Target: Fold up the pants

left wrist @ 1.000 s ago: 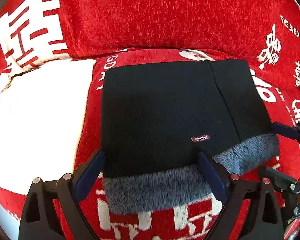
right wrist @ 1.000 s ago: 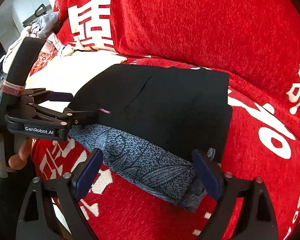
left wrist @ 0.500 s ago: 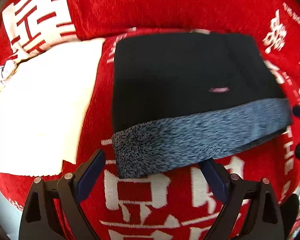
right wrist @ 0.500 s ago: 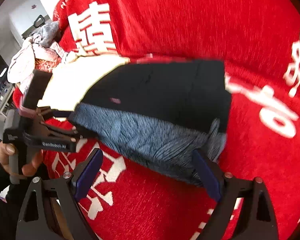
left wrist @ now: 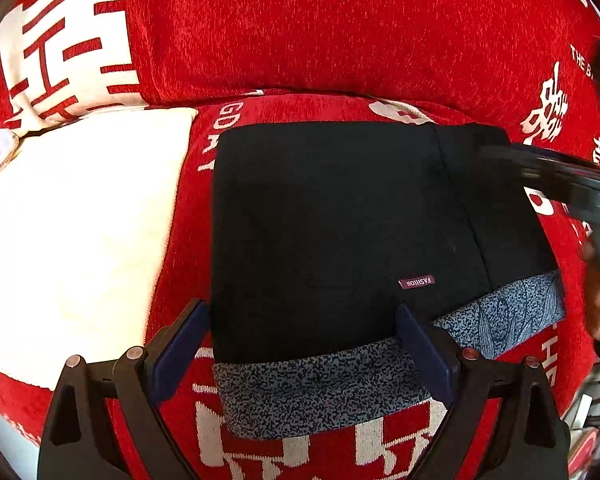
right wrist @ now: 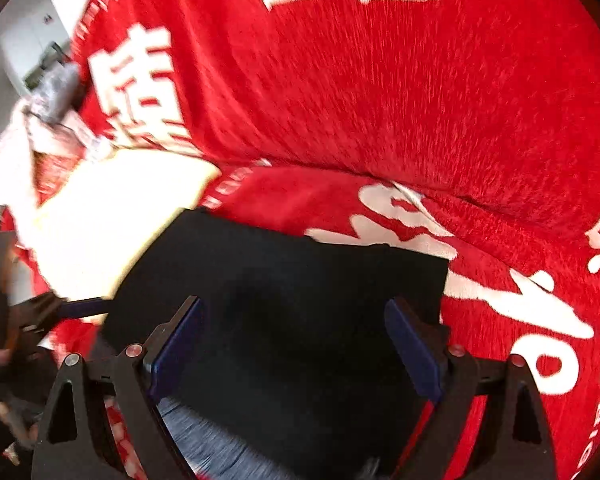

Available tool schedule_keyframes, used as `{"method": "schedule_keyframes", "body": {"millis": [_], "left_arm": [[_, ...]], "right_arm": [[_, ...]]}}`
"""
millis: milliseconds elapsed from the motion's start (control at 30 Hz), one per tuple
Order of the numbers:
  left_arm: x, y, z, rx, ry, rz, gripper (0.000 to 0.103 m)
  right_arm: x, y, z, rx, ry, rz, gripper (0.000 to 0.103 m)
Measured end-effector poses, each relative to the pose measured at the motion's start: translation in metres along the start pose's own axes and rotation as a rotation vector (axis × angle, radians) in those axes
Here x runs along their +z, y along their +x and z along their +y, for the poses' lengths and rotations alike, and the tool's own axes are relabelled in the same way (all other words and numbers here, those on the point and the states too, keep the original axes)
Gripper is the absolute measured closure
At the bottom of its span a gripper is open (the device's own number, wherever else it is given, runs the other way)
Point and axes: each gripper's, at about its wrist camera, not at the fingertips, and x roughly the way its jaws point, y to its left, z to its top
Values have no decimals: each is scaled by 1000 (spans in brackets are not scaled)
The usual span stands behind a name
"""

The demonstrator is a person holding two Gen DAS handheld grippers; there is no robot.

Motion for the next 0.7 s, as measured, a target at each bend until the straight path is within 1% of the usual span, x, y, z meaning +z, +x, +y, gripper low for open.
{"method": "schedule_keyframes", "body": {"millis": [100, 133, 233, 300, 367, 400, 467, 533, 567, 633, 700], "left_arm": [[1, 2, -1, -3, 2, 2, 6], [2, 2, -2, 0, 4, 1, 4], [1, 2, -1, 7, 4, -2, 2], [0, 1, 1, 8, 3, -6, 2], [-2, -7, 0, 29, 7, -16, 2], [-4, -14, 0, 32, 7, -29, 2], [-13, -33, -2, 5, 12, -70, 2], [-22, -43, -3, 24, -5, -69, 2], [-27, -46, -3, 36, -20, -61, 2], [-35, -48, -5, 28, -32, -31, 2], [-44, -49, -11, 40, -30, -25, 2]], "right_arm": [[1, 28, -12, -28, 35, 71, 10], [-1, 33, -14, -38, 40, 85, 8], [-3, 31, -15, -50, 46, 78, 7], [-6, 18, -15, -35, 62, 62, 7], [-14, -4, -12, -32, 77, 27, 7], [-19, -16, -9, -50, 80, 3, 7], [-40, -46, 0, -100, 91, -33, 7], [-61, -65, 7, -130, 116, -47, 7], [-75, -73, 11, -149, 139, -48, 7], [-97, -81, 17, -163, 171, -24, 5], [-111, -84, 22, -205, 183, 2, 4]]}}
